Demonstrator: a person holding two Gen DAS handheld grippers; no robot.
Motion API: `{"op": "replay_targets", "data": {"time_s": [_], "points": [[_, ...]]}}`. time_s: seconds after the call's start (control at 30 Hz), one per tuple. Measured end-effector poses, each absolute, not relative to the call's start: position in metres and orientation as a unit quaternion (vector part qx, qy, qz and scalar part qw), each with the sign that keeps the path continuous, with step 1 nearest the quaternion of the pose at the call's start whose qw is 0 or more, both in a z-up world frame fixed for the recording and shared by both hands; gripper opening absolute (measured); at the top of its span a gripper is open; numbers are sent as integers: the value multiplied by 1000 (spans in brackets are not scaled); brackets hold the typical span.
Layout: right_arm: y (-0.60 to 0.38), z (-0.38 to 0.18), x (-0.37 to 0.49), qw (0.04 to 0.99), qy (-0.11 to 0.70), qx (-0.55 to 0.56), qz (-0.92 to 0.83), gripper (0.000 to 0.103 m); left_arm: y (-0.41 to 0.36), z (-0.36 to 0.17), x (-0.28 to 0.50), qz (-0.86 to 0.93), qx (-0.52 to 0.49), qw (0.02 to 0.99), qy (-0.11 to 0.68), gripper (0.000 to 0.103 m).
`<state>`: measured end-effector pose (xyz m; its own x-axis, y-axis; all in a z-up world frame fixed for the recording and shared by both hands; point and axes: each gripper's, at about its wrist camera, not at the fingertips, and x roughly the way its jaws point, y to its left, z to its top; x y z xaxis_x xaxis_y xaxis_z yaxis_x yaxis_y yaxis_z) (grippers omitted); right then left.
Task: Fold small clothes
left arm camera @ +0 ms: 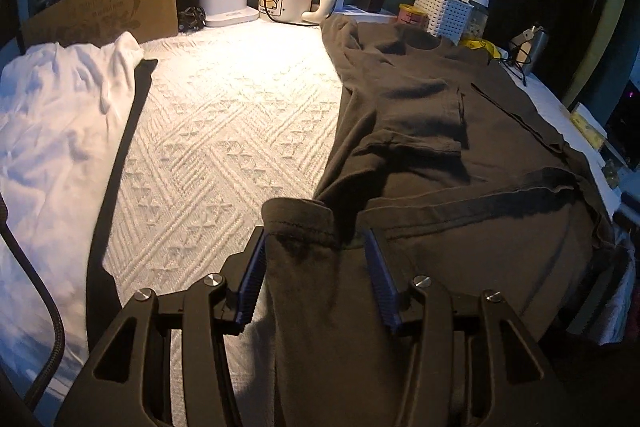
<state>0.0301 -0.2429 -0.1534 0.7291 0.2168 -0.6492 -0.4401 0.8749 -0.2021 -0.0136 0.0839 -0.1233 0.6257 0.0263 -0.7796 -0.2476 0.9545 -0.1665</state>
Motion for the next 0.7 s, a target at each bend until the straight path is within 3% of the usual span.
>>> {"op": "replay_targets", "data": {"time_s": [0.33, 0.53, 0.57, 0.63, 0.67, 0.7], "points": [[-228, -196, 17, 893, 348, -227, 171, 61, 88, -122, -21, 83, -131, 888, 432, 49], [-228, -193, 24, 902, 324, -237, 157, 60, 94, -130, -22, 90, -138, 881, 443, 49], [-230, -192, 27, 903, 326, -232, 160, 57, 94, -130, -21, 91, -136, 881, 445, 49], [-235, -191, 35, 903, 336, -211, 164, 40, 93, -130, -20, 94, -134, 882, 442, 49], [-239, -190, 42, 904, 344, -195, 162, 22, 92, -130, -18, 93, -131, 883, 441, 49], [-243, -190, 47, 905, 351, -182, 157, 11, 89, -131, -17, 91, -124, 884, 441, 49]]}}
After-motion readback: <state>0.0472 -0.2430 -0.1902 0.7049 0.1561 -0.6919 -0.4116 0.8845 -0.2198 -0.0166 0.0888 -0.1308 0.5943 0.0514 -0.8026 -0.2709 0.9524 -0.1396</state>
